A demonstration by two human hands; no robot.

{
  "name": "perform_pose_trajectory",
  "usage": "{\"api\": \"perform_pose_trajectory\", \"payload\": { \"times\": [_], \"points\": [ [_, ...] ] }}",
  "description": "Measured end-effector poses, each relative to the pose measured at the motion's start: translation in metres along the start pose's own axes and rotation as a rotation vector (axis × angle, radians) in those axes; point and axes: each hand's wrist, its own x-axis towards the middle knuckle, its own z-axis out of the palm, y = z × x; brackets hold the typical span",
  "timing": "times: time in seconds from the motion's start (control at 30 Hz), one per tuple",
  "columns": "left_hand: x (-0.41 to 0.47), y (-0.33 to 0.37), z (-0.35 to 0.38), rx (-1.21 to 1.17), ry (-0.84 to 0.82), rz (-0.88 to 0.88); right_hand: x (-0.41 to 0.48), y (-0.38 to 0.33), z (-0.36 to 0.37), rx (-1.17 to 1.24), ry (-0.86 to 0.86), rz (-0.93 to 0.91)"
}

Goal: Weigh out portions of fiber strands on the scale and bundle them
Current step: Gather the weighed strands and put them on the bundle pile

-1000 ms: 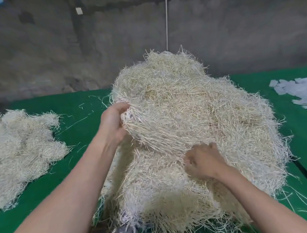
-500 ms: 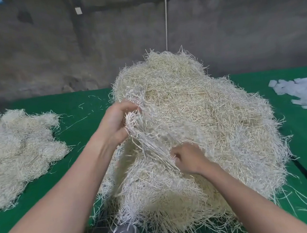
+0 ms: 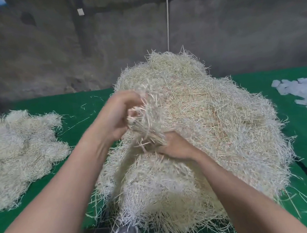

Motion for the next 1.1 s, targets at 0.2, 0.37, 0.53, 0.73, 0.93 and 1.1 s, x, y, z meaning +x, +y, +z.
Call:
{"api": "perform_pose_trajectory", "payload": {
  "times": [0.2, 0.37, 0.53, 0.73, 0.93, 1.1],
  "points": [
    [-0.004, -0.026, -0.015, 0.113, 0.222, -0.049, -0.007, 0.073, -0.042, -0.411, 0.16, 0.201],
    [0.0, -0.012, -0.044, 0.251, 0.371, 0.06, -0.03, 0.088, -0.047, -0.605, 0.058, 0.277],
    [-0.007, -0.023, -0.027, 0.354, 0.215, 0.038, -0.042, -0.004, -0.054, -0.533, 0.002, 0.008],
    [-0.017, -0.011, 0.003, 0.04, -0.003, 0.079, -0.041, -0.069, -0.014, 0.014, 0.016, -0.176],
    [-0.011, -0.016, 0.002, 0.792, 0.109, 0.277, -0.024, -0.023, 0.03, 0.042, -0.04, 0.014],
    [-0.004, -0.083, -0.002, 1.394, -0.224, 0.004, -0.014, -0.023, 0.006, 0.15, 0.253, -0.039]
  ]
}}
